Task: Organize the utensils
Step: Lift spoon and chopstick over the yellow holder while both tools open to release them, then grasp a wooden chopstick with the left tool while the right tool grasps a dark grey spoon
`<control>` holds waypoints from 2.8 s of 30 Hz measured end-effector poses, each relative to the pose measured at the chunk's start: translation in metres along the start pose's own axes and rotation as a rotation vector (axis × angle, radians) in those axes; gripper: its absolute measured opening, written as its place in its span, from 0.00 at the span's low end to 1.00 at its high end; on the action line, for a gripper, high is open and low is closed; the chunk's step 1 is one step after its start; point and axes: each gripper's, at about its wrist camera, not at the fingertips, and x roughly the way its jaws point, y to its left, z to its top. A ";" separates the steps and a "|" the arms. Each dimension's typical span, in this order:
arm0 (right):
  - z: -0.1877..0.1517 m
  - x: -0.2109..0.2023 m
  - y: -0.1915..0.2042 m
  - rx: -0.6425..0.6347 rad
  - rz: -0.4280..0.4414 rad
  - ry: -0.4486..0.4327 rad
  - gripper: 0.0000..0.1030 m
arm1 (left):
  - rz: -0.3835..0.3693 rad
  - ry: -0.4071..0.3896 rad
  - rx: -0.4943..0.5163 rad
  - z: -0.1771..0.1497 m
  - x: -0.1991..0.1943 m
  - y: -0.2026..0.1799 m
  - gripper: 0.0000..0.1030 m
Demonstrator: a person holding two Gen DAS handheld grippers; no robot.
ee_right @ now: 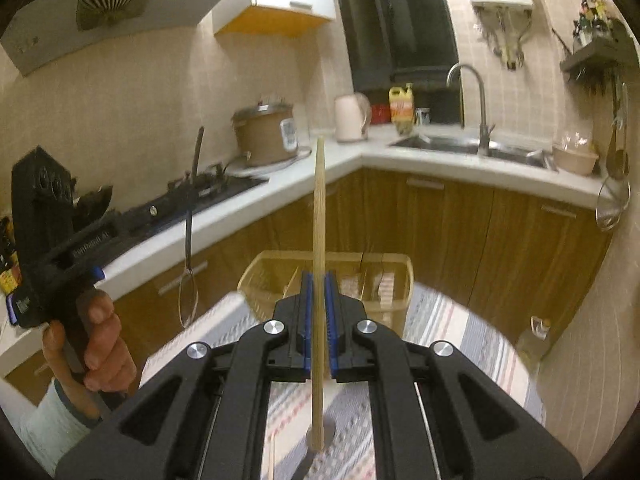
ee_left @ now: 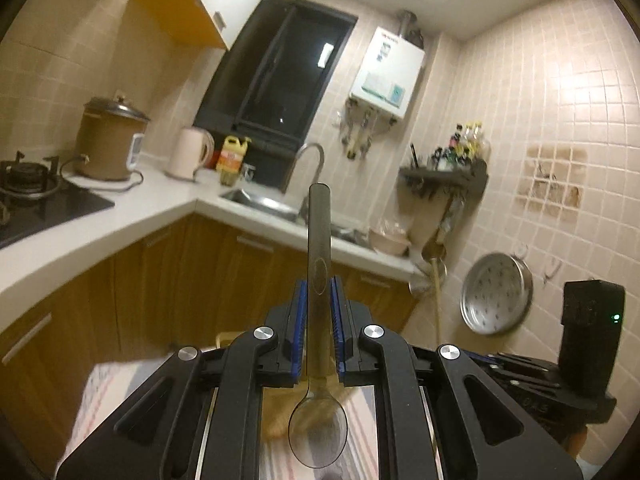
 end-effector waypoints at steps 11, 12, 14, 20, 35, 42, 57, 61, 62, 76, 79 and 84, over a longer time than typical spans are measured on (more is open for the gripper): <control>0.037 0.051 -0.028 -0.005 -0.077 -0.140 0.05 | 0.098 -0.096 0.063 0.004 0.067 0.019 0.10; 0.039 0.056 -0.031 -0.001 -0.093 -0.158 0.05 | 0.089 -0.102 0.059 0.003 0.071 0.022 0.10; 0.043 0.065 -0.039 0.007 -0.093 -0.173 0.05 | 0.093 -0.128 0.052 -0.001 0.078 0.029 0.10; 0.045 0.090 -0.058 0.033 -0.103 -0.192 0.05 | 0.074 -0.116 0.027 -0.013 0.100 0.050 0.10; 0.012 0.114 -0.057 -0.006 -0.088 -0.191 0.05 | 0.109 -0.079 0.045 -0.041 0.104 0.064 0.10; -0.002 0.098 -0.058 0.008 -0.079 -0.147 0.07 | 0.072 -0.042 0.022 -0.040 0.086 0.069 0.24; -0.008 0.028 -0.056 0.072 -0.036 -0.065 0.16 | 0.065 -0.088 0.032 -0.004 0.010 0.037 0.32; -0.011 0.007 -0.050 0.088 -0.033 -0.052 0.34 | 0.065 -0.075 0.045 0.003 -0.017 0.024 0.32; -0.014 0.001 -0.047 0.091 -0.037 -0.046 0.44 | 0.094 -0.064 0.062 0.002 -0.027 0.019 0.32; -0.074 -0.005 -0.003 0.067 -0.084 0.319 0.48 | 0.307 0.402 -0.157 -0.068 -0.091 0.074 0.33; -0.089 0.007 0.007 0.043 -0.077 0.418 0.48 | 0.325 0.481 -0.217 -0.098 -0.103 0.091 0.37; -0.129 0.032 0.018 0.035 -0.050 0.583 0.48 | 0.372 0.576 -0.271 -0.141 -0.116 0.109 0.37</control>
